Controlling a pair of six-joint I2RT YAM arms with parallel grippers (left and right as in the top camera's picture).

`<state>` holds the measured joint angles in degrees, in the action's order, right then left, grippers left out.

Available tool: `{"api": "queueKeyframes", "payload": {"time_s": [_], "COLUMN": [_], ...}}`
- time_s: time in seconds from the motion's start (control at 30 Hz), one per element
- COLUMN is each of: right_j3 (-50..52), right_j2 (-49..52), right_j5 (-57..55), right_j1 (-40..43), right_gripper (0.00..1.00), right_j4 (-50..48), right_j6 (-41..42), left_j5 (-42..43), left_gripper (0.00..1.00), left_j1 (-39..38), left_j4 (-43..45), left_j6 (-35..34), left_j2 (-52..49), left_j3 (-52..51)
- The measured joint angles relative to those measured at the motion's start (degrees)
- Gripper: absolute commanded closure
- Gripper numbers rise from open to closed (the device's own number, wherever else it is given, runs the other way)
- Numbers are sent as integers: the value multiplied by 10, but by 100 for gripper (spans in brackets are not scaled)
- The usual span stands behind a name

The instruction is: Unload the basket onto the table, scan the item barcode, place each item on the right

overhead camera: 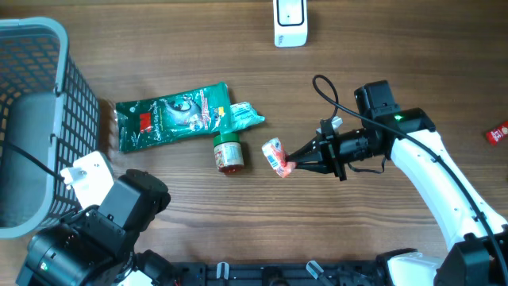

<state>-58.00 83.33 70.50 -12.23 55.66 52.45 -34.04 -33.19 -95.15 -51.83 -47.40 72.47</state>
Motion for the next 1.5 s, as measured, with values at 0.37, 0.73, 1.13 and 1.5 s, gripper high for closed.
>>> {"api": "queueKeyframes", "payload": {"time_s": [0.37,0.73,1.13,1.5], "right_j3": [0,0,0,2], "right_j2": [0,0,0,44], "right_j5": [-14,-114,-283,-641], "right_j1": [0,0,0,0], "right_gripper": [96,96,95,95], "right_j4": [-32,-63,-178,-452], "right_j6": [0,0,-29,-154], "left_j5": [0,0,0,0], "left_gripper": [0,0,0,0], "left_j1": [0,0,0,0], "left_j4": [0,0,0,0], "left_j6": [0,0,0,0], "left_j2": [0,0,0,0], "left_j3": [0,0,0,0]}}
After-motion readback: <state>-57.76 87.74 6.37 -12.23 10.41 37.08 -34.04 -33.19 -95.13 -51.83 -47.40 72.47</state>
